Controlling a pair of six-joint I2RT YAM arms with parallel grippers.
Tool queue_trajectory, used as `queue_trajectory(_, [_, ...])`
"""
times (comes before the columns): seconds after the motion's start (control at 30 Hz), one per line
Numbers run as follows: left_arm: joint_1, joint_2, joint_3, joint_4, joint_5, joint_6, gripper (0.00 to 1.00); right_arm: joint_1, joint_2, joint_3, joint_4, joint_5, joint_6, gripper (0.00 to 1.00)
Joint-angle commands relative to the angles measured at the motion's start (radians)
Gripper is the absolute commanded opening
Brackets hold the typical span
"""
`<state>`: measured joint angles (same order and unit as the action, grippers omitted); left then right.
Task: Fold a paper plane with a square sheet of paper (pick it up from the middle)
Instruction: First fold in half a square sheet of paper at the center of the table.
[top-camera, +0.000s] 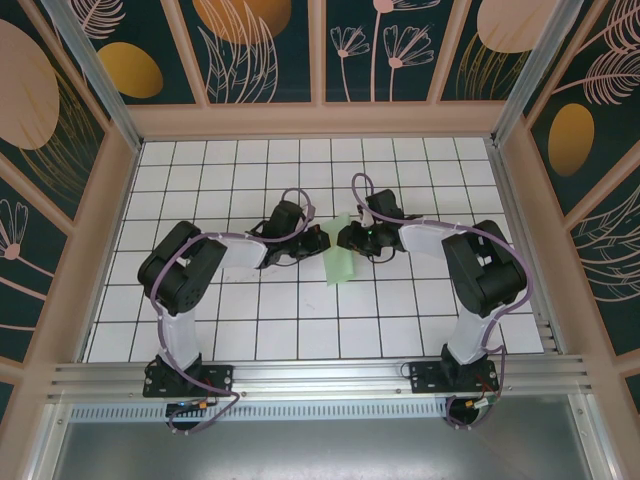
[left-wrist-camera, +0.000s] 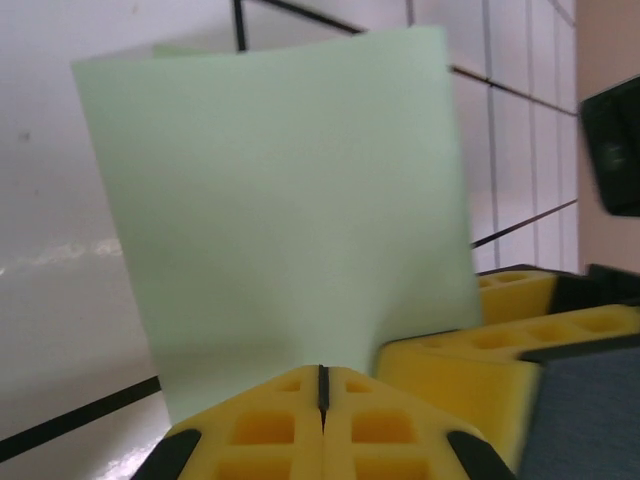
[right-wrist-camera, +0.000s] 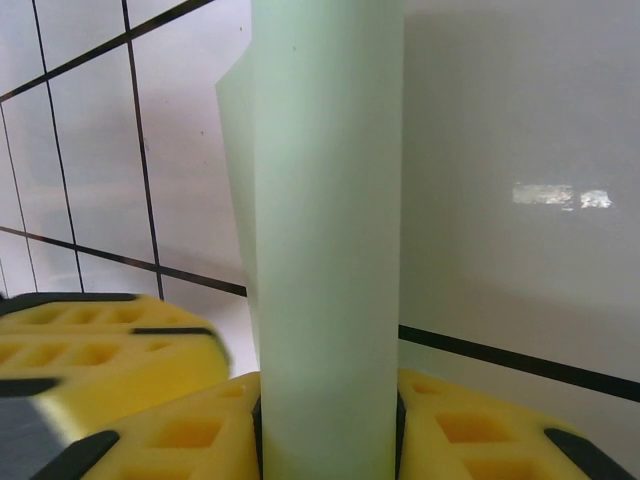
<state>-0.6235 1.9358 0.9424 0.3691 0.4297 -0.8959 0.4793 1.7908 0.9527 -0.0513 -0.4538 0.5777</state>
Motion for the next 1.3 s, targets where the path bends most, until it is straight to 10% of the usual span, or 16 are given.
queue_trajectory(0.0, [-0.008,0.039,0.025,-0.054,-0.014,0.005,0.00,0.012,0.022,-0.007,-0.004,0.003,-0.018,0.34])
queue_trajectory(0.57, [-0.015,0.094,0.097,-0.229,-0.087,0.034,0.00,0.035,-0.004,0.101,-0.212,0.145,-0.041,0.55])
queue_trajectory(1.27, [-0.012,0.018,0.144,-0.236,-0.091,0.062,0.08,0.082,0.020,0.057,-0.269,0.235,-0.037,0.39])
